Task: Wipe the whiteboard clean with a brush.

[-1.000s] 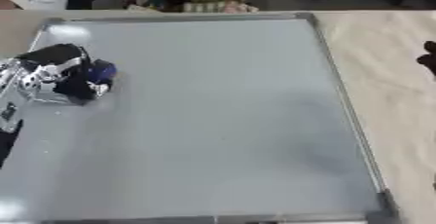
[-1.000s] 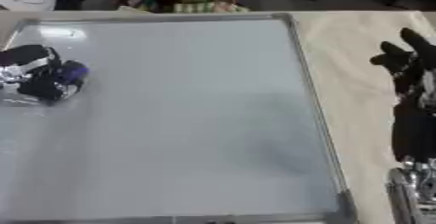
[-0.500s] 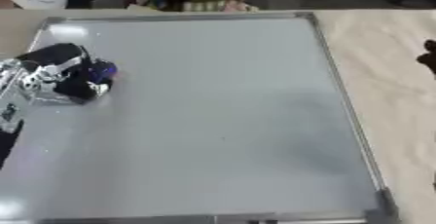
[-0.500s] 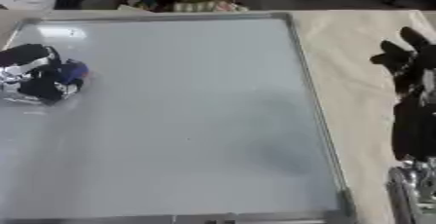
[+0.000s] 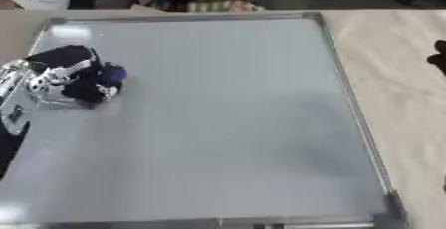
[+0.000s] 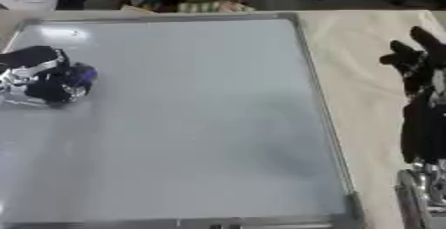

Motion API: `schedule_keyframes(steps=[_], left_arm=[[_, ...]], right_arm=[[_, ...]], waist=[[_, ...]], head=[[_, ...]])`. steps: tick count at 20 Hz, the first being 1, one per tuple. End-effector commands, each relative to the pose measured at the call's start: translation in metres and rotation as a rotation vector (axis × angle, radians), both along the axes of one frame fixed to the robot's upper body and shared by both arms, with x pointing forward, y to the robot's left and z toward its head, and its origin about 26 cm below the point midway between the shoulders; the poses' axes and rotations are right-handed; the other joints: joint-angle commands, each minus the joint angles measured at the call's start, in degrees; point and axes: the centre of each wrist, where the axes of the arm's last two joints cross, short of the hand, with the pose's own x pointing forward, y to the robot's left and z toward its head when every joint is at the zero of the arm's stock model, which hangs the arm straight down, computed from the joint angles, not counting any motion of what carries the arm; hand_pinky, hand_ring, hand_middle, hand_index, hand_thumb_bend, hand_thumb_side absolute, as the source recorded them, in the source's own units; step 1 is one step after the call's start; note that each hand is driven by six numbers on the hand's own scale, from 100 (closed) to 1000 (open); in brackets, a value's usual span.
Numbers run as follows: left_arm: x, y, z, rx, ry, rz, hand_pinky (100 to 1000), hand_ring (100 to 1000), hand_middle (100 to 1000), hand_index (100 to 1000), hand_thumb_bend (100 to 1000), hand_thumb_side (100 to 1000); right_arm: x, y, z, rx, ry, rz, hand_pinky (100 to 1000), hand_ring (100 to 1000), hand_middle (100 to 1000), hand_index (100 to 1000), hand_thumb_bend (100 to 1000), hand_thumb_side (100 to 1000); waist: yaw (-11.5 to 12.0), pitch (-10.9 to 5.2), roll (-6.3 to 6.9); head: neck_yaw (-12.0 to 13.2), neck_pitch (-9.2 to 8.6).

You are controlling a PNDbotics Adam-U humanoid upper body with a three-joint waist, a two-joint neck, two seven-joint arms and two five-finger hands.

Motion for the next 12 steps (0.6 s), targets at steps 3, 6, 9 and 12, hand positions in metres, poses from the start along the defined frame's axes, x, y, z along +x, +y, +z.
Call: schedule_keyframes(steps=[3,6,9,12], left_arm=[[0.0,-0.013,0.0,0.036,0.008,-0.037,384,473,270,389,189,697],[0.0,-0.018,-0.003,0.053,0.013,-0.055,381,469,261,381,185,705],[0.0,-0.025,-0.005,0.067,0.018,-0.085,380,466,256,377,189,704],[-0.001,-0.033,-0.008,0.088,0.02,-0.111,380,466,257,376,192,702]], right_arm=[[-0.001,-0.001,0.006,-0.008,-0.021,-0.006,908,877,556,899,135,1000],[-0.001,-0.001,0.006,-0.004,-0.02,-0.008,908,877,555,899,133,1000],[-0.001,-0.001,0.007,0.0,-0.02,-0.008,908,876,555,899,132,1000],[-0.001,-0.001,0.007,0.001,-0.021,-0.008,908,876,555,898,133,1000]], waist=[[-0.3,-1.3,0.07],[-0.3,-1.35,0.15],[-0.3,-1.4,0.2],[-0.4,-1.42,0.12]], head=[[0.1,0.06],[0.2,0.09],[0.2,0.16],[0.3,0.07]])
